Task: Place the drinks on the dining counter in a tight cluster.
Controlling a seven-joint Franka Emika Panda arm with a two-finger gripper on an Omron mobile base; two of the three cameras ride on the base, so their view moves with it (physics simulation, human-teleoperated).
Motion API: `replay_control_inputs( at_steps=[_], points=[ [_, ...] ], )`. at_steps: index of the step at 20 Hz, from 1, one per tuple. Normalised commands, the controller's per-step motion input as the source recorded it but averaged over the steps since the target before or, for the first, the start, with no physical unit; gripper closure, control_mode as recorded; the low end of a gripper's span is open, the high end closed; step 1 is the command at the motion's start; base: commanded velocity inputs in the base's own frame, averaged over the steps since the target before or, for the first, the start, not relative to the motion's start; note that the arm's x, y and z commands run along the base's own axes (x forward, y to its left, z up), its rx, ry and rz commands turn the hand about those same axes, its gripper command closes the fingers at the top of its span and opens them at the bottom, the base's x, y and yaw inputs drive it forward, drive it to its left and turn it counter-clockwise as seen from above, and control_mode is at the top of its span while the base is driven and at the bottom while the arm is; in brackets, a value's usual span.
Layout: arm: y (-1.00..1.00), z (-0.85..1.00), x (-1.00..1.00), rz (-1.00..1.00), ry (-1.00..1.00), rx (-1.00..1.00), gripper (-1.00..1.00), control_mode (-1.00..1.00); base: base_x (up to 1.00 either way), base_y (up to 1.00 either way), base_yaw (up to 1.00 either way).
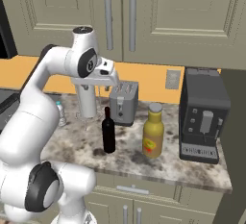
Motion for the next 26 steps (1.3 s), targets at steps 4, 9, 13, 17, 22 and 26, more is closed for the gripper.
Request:
replay_control_inputs(
  at_steps=[4,9,13,17,22,26],
  points=[
    [-0.21,-0.05,-0.19,0.00,-0.02,0.00,-1.00,-1.00,0.00,0.00,0.00],
    [-0.23,-0.12,-0.30,0.00,-0.03,0.00,-1.00,-1.00,0.00,0.00,0.00],
    [-0.16,-0.26,0.00,0.00,-0.06,0.00,-1.00,-1.00,0.00,0.00,0.00],
    [-0.03,-0.10,0.00,0.00,0.00,0.00,-1.00,-1.00,0.00,0.00,0.00],
    [0.00,-0.10,0.02,0.00,0.00,0.00,-1.00,-1.00,0.00,0.00,0.00],
    [0.00,-0.10,0.13,0.00,0.00,0.00,-1.00,-1.00,0.00,0.00,0.00]
  ],
)
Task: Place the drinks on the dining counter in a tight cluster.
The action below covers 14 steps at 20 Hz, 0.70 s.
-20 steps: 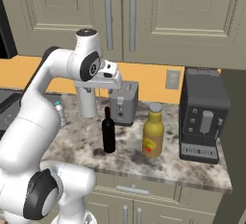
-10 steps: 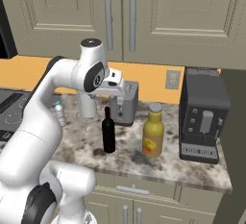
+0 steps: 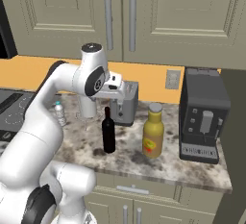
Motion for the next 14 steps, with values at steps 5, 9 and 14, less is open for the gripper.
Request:
replay_control_inputs(
  at_steps=[5,9,14],
  points=[
    [0.00,0.00,0.11,0.00,0.09,-0.03,-1.00,-1.00,0.00,0.00,0.00],
    [0.00,-0.01,0.13,0.00,0.14,-0.04,-1.00,-1.00,0.00,0.00,0.00],
    [0.00,-0.04,0.08,0.00,0.04,-0.01,-1.00,-1.00,0.00,0.00,0.00]
  ],
)
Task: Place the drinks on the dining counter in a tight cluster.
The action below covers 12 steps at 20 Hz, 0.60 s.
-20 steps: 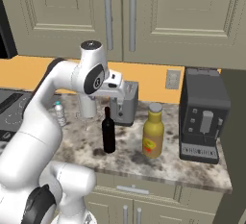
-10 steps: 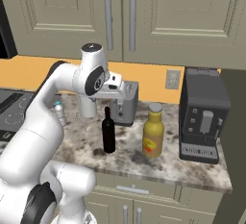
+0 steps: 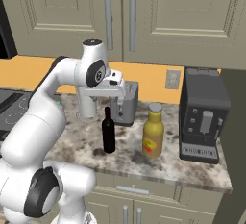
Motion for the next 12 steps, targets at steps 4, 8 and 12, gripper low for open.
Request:
replay_control_inputs(
  at_steps=[4,8,12],
  points=[
    [0.00,-0.27,0.01,0.00,0.00,0.00,-1.00,-1.00,0.00,0.00,0.00],
    [0.00,-0.26,0.00,0.00,0.00,0.00,-1.00,-1.00,0.00,0.00,0.00],
    [0.00,-0.19,0.03,0.00,0.00,0.00,-1.00,-1.00,0.00,0.00,0.00]
  ],
)
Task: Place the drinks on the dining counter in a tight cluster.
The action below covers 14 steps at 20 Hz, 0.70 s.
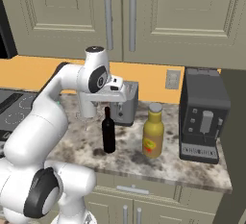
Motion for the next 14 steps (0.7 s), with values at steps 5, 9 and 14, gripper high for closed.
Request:
replay_control_inputs(
  at_steps=[5,9,14],
  points=[
    [0.00,-0.21,0.16,0.00,0.00,0.00,-1.00,-1.00,0.00,0.00,0.00],
    [0.00,-0.16,0.20,0.00,0.00,0.00,-1.00,-1.00,0.00,0.00,0.00],
    [0.00,-0.13,0.03,0.00,0.00,0.00,-1.00,-1.00,0.00,0.00,0.00]
  ],
)
